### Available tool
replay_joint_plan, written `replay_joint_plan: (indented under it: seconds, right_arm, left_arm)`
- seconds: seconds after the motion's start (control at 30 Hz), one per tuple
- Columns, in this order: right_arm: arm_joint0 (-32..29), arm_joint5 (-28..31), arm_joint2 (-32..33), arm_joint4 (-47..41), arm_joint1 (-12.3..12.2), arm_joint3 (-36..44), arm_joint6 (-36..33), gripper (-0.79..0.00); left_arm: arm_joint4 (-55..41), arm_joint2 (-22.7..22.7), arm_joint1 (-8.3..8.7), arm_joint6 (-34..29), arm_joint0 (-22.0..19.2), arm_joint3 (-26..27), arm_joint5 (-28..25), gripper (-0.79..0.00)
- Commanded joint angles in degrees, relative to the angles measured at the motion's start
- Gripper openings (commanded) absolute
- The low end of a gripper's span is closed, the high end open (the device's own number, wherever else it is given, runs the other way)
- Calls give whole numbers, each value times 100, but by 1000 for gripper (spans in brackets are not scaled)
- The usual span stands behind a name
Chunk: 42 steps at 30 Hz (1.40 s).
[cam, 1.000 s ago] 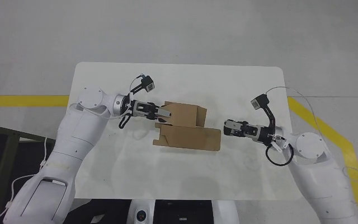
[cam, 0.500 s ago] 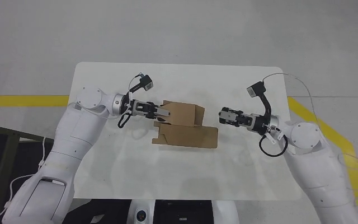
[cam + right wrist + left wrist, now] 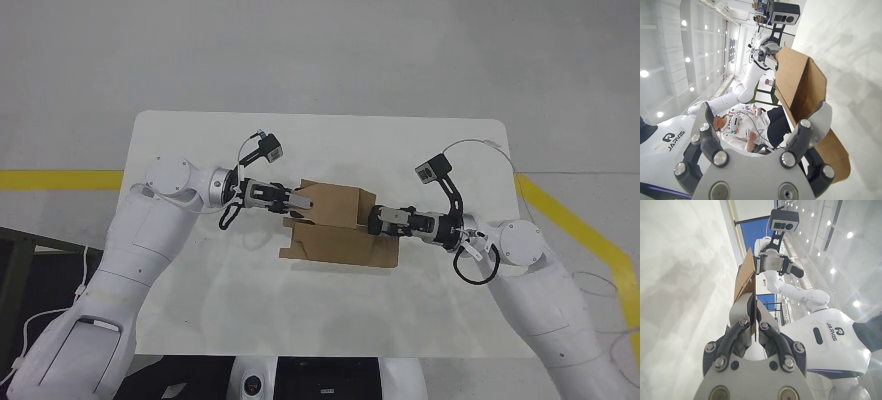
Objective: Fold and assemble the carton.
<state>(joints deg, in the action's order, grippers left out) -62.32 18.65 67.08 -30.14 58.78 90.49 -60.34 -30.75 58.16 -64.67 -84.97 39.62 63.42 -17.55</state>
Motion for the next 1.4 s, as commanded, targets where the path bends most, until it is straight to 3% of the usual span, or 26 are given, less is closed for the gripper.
replay_joint_plan:
  seconds: [0.0,0.37,0.43,0.47,0.53,0.6,1.1,1.27,1.37]
  right_arm:
    - [48,23,-35,-52,17,-43,6,0]
    - [80,56,-164,-494,97,-266,35,-9]
    - [64,69,-192,-687,118,-301,15,-95]
    - [64,79,-205,-773,128,-325,-13,-228]
    - [77,93,-222,-844,142,-385,-44,-348]
    - [95,112,-231,-892,156,-438,-73,-428]
    - [473,-84,-478,-135,231,-592,-162,-486]
    - [506,-156,-480,225,233,-616,2,-603]
    - [464,-170,-461,256,232,-614,34,-785]
  left_arm:
    - [-22,-45,-16,11,-14,14,0,-785]
    - [-172,-233,-107,71,-127,-2,-56,-785]
    - [-191,-254,-120,83,-149,-21,-64,-785]
    - [-193,-265,-126,87,-159,-30,-66,-785]
    - [-199,-282,-135,79,-172,-49,-75,-785]
    - [-201,-287,-139,65,-181,-77,-88,-785]
    - [-186,-321,-146,-109,-183,-51,-26,-785]
    - [-207,-326,-156,-125,-212,-70,-25,-785]
    - [-200,-323,-156,-136,-222,-101,-25,-785]
